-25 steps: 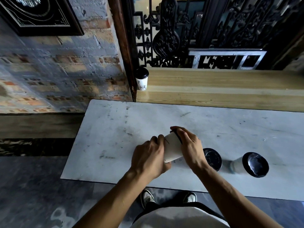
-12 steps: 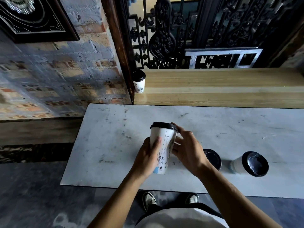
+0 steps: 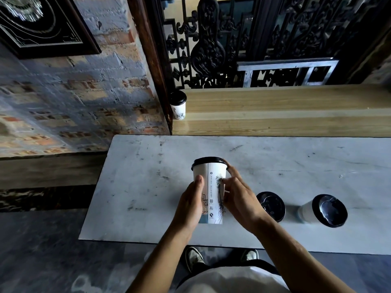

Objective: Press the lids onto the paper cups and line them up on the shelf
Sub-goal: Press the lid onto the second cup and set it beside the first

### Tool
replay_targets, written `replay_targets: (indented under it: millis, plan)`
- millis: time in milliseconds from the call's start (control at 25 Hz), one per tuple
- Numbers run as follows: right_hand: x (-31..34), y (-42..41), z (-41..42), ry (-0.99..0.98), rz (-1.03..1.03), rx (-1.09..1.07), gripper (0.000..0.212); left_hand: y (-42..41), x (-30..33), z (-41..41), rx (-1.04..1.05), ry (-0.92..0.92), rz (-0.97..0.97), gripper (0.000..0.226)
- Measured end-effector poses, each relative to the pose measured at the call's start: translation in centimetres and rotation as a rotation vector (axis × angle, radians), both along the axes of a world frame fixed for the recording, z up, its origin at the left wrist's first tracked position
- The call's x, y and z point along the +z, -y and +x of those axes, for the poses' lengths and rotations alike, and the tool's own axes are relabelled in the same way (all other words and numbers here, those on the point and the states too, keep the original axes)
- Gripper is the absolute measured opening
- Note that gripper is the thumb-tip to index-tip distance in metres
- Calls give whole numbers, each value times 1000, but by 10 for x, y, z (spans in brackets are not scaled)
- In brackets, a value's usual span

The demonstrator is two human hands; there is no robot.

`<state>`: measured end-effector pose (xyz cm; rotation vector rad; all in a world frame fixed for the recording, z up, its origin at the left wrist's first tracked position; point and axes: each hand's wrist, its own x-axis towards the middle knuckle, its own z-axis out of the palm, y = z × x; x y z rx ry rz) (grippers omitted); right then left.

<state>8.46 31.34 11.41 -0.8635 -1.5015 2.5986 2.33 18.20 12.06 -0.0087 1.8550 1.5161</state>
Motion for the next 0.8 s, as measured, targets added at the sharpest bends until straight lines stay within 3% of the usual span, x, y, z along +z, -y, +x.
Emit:
replay_targets:
  millis: [160, 320, 480, 800]
  plan:
    - [3, -2, 1, 6, -24, -13, 42, -3, 3, 0, 44, -175, -97, 51]
    - [9, -7, 3, 36, 34, 26, 44, 3, 2, -1, 209, -221, -53, 59]
    - [12, -11, 5, -15, 85, 46, 51, 3, 7, -3, 172, -366, -32, 49]
    - [12, -25, 3, -88, 173, 74, 51, -8, 16, 0, 193, -402, -22, 31]
